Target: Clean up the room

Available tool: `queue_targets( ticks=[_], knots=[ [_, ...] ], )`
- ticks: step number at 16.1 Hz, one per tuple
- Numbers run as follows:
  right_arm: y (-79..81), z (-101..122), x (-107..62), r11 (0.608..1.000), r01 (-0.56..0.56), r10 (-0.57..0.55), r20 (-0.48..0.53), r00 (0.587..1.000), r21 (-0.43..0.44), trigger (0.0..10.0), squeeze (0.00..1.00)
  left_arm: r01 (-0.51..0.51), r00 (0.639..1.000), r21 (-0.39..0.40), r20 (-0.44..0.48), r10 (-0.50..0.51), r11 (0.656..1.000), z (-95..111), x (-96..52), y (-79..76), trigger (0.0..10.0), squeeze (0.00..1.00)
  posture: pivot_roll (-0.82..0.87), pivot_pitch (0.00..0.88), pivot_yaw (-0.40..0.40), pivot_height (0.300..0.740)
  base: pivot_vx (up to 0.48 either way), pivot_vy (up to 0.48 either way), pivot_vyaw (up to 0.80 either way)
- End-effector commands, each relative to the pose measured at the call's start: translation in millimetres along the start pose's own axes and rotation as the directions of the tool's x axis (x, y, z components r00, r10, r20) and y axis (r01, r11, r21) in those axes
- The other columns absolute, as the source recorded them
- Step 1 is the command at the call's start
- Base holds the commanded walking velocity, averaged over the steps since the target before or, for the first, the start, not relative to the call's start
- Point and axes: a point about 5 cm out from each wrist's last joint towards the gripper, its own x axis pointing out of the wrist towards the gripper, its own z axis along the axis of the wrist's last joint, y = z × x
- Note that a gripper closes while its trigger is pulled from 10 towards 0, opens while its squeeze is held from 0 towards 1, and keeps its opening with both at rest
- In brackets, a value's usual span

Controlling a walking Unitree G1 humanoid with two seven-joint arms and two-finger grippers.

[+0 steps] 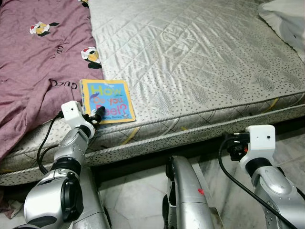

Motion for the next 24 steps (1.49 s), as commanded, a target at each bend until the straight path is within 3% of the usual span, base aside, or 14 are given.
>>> queue_targets(
  ticks=[1, 5, 9, 17, 21, 23, 24],
  knots=[
    [-1.7, 0.5, 1.3, 1.0, 0.005, -0.005, 0.003, 1.0, -0.012, 10.0, 0.0, 0.002, 1.0, -0.008, -0.001, -0.002, 1.0, -0.8, -0.8, 2.0, 0.0, 0.0, -0.24, 0.079, -0.053, 0.5, 0.0, 0.0, 0.0],
    [1.5, 6.2, 5.8, 0.999, -0.02, 0.019, 0.044, 0.999, 0.026, 10.0, 0.0, -0.003, 1.0, -0.016, -0.001, 0.003, 1.0, 0.3, -0.9, 3.8, 0.0, 0.0, -0.23, 0.064, -0.055, 0.5, 0.0, 0.0, 0.0],
    [20.8, 10.7, 5.8, 0.981, -0.179, 0.172, 0.084, 0.981, 0.074, 10.0, 0.0, 0.014, 1.0, -0.028, -0.015, -0.014, 1.0, -1.7, 0.0, 0.7, 0.0, 0.0, -0.23, 0.05, -0.05, 0.5, 0.0, 0.0, 0.0],
    [32.1, 12.2, 17.3, 0.975, -0.196, 0.183, 0.116, 0.976, 0.108, 10.0, 0.0, 0.044, 0.999, -0.031, -0.011, -0.045, 0.999, -1.2, -0.1, -1.2, 0.0, 0.0, -0.15, 0.02, -0.023, 0.5, 0.0, 0.0, 0.0],
    [33.2, 10.1, 24.2, 0.976, -0.194, 0.182, 0.119, 0.976, 0.098, 10.0, 0.0, 0.037, 0.998, -0.042, -0.041, -0.039, 0.998, -14.1, -2.5, -2.5, 0.0, 0.0, -0.1, 0.0, -0.045, 0.5, 0.0, 0.0, 0.0],
    [30.5, 10.4, 28.2, 0.98, -0.177, 0.166, 0.121, 0.979, 0.092, 10.0, 0.0, 0.045, 0.998, -0.025, -0.033, -0.046, 0.999, -12.3, -2.1, -3.5, 0.0, 0.0, -0.08, 0.0, -0.052, 0.5, 0.0, 0.0, 0.0],
    [30.0, 10.6, 30.7, 0.979, -0.181, 0.169, 0.122, 0.978, 0.098, 10.0, 0.0, 0.061, 0.998, 0.024, -0.021, -0.06, 0.998, -8.5, -1.9, -3.7, 0.0, 0.0, -0.07, 0.0, -0.061, 0.5, 0.0, 0.0, 0.0]
  ],
)
